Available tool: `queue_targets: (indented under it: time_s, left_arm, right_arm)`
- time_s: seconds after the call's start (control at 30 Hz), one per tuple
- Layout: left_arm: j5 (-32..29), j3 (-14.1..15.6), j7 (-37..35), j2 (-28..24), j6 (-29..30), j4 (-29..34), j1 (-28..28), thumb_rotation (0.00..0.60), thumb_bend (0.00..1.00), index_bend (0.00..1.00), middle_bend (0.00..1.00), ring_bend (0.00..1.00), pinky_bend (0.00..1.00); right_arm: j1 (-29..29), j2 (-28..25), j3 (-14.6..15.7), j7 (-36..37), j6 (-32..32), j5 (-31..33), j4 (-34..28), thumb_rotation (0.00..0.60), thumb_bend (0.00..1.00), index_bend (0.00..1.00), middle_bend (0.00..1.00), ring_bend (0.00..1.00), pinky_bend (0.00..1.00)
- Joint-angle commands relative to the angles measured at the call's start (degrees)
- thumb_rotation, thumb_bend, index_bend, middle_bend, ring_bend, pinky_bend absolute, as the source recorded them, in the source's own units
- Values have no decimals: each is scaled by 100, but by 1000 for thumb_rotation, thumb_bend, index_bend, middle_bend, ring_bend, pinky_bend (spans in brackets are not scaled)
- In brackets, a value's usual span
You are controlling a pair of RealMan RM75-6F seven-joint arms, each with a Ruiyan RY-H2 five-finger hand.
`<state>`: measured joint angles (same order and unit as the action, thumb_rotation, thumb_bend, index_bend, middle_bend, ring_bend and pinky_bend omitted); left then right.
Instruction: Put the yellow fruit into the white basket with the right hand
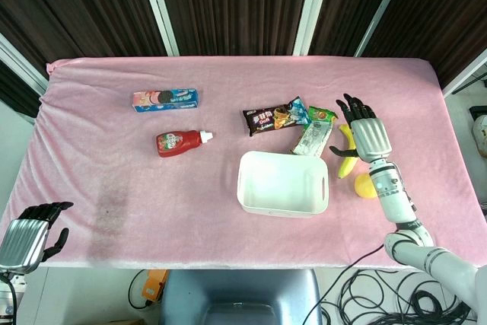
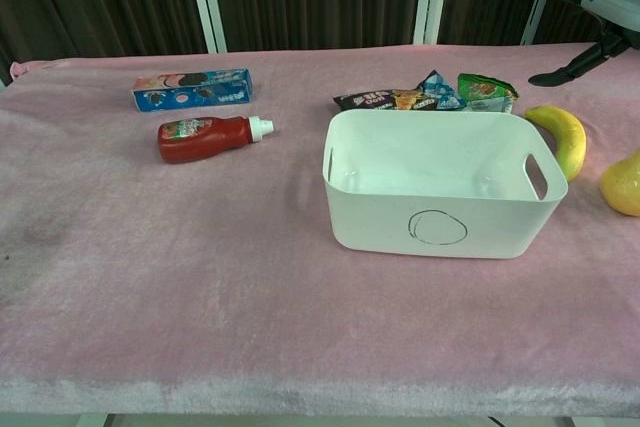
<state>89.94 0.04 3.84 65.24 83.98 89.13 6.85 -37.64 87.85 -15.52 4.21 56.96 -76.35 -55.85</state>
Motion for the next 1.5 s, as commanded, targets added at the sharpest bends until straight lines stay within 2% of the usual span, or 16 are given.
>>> queue_targets:
  time_s: [0.03, 0.47, 0.63, 0.9, 1.0, 1.13, 1.43, 1.5]
  left_arm:
    - [8, 4, -7, -2, 11, -5, -5, 600, 448, 285, 344, 307, 344]
    - [-23, 12, 31, -7, -32, 15, 0, 600, 447, 285, 343, 307, 344]
    - [-13, 8, 29, -9, 14, 18, -17, 600, 448, 285, 344, 307, 345]
    - [-27, 13, 120, 4, -34, 43, 0, 600, 447, 285, 344, 307, 345]
    - [-52, 13, 143, 10, -76, 43, 13, 600, 448, 285, 344, 307, 345]
    - [-75, 7, 151, 9, -101, 49, 22, 600, 447, 285, 343, 307, 345]
    - [-63, 4, 109, 1, -64, 44, 11, 600, 447, 285, 344, 307, 346]
    - [-67, 3, 101, 0, -66, 40, 11, 600, 447, 285, 343, 307, 346]
  right_arm:
    - [-23, 62, 31, 24, 13, 17, 98, 600, 297, 111, 48, 54, 277]
    - [181, -72, 79, 248, 443, 20, 163, 600, 296, 112, 49, 54, 278]
    - [559, -407, 294, 430, 1007, -253, -59, 600, 296, 115, 49, 54, 279]
    - [1349, -1217, 782, 1167, 1747, -689, -870, 600, 296, 116, 49, 57, 279]
    - [1505, -1484, 1092, 1230, 1594, -851, -1015, 600, 292, 116, 51, 58, 279]
    - [1493, -1673, 1304, 1086, 1193, -891, -1139, 600, 251, 113, 52, 57, 279]
    - [1420, -1668, 1366, 559, 670, -674, -1146, 600, 215, 77, 52, 62, 279]
    - [1349, -1654, 1367, 382, 358, -520, -1173, 600, 215, 71, 52, 83, 292]
